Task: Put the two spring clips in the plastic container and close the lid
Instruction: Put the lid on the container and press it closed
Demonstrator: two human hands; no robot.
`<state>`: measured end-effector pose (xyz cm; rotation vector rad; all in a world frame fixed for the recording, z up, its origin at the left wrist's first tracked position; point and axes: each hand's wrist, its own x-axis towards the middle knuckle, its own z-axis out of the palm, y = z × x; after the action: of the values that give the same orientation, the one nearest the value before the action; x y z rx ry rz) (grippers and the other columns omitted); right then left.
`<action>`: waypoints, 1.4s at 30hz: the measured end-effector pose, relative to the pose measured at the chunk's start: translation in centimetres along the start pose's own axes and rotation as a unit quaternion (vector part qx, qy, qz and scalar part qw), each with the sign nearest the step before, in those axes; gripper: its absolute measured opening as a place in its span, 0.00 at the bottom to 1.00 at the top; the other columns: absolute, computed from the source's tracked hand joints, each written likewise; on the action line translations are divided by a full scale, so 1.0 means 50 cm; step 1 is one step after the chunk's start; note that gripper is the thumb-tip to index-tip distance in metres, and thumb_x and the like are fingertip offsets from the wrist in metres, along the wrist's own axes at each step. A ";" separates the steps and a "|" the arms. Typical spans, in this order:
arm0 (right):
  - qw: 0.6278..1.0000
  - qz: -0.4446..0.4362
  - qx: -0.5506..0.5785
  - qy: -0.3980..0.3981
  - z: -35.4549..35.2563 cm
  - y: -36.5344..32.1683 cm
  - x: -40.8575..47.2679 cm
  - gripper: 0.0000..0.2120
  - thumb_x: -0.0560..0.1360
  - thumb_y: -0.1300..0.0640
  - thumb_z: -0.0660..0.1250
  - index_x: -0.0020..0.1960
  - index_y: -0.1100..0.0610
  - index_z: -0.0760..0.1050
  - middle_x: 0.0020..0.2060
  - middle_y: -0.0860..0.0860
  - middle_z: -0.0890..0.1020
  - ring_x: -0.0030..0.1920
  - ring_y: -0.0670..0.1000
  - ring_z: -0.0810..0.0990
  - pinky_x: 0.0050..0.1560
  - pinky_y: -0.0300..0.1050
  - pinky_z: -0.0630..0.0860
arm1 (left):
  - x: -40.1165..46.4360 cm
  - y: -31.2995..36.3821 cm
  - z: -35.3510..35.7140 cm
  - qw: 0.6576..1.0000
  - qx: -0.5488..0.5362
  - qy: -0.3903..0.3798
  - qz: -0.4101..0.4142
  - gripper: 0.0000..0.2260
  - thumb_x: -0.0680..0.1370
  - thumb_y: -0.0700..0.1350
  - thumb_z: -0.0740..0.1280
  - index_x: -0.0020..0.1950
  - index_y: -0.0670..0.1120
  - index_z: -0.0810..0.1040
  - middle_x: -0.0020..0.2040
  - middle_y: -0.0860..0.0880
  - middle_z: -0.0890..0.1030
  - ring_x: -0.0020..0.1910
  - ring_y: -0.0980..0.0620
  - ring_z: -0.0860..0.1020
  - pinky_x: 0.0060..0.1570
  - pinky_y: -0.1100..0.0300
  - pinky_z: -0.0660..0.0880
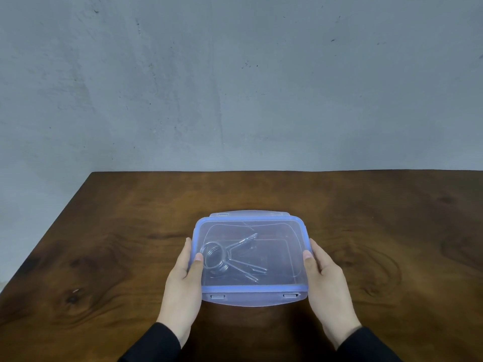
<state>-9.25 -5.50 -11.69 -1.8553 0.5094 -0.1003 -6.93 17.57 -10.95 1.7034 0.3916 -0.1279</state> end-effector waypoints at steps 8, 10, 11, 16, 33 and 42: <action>1.000 0.012 0.012 0.002 0.005 -0.005 -0.002 0.18 0.86 0.50 0.54 0.71 0.43 0.74 0.59 0.43 0.83 0.60 0.45 0.81 0.53 0.39 0.80 | -0.004 0.007 -0.002 0.995 -0.095 -0.006 -0.021 0.19 0.85 0.51 0.57 0.76 0.60 0.68 0.60 0.66 0.76 0.62 0.58 0.75 0.60 0.61 0.70; 1.000 0.010 0.007 0.005 0.006 -0.006 -0.001 0.18 0.86 0.51 0.54 0.72 0.44 0.74 0.59 0.44 0.83 0.58 0.44 0.81 0.51 0.37 0.79 | -0.005 0.007 -0.002 0.995 -0.093 -0.005 -0.021 0.18 0.85 0.52 0.56 0.75 0.61 0.69 0.59 0.67 0.76 0.61 0.59 0.76 0.59 0.62 0.71; 1.000 0.009 0.005 0.006 0.006 -0.005 0.000 0.18 0.86 0.51 0.54 0.72 0.44 0.74 0.59 0.43 0.83 0.58 0.44 0.81 0.52 0.38 0.80 | -0.004 0.008 0.000 0.996 -0.088 -0.005 -0.017 0.17 0.85 0.52 0.56 0.74 0.62 0.69 0.58 0.68 0.76 0.59 0.61 0.76 0.56 0.65 0.72; 0.999 0.025 0.034 0.013 -0.007 -0.005 0.012 0.21 0.85 0.51 0.60 0.77 0.46 0.69 0.64 0.42 0.80 0.65 0.46 0.78 0.63 0.46 0.78 | 0.006 0.006 -0.009 0.999 -0.053 0.000 -0.013 0.19 0.84 0.53 0.58 0.76 0.60 0.66 0.63 0.66 0.75 0.62 0.60 0.75 0.57 0.63 0.71; 0.989 0.128 0.070 0.011 -0.053 -0.040 0.072 0.06 0.83 0.54 0.65 0.54 0.52 0.81 0.50 0.52 0.86 0.51 0.55 0.86 0.48 0.54 0.86 | 0.062 0.016 -0.054 0.997 0.074 0.014 -0.032 0.16 0.83 0.52 0.62 0.46 0.42 0.80 0.39 0.46 0.86 0.43 0.46 0.84 0.43 0.54 0.79; 0.994 0.103 0.029 0.013 -0.044 -0.040 0.072 0.07 0.84 0.53 0.64 0.58 0.51 0.78 0.53 0.51 0.85 0.51 0.54 0.85 0.48 0.54 0.86 | 0.083 0.029 -0.062 0.992 0.122 0.004 -0.023 0.14 0.84 0.50 0.61 0.46 0.43 0.79 0.42 0.46 0.86 0.43 0.45 0.84 0.40 0.54 0.79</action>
<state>-6.09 -8.36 -9.73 -1.7364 0.7068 -0.0003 -2.98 21.20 -10.31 1.9367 0.4348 -0.2088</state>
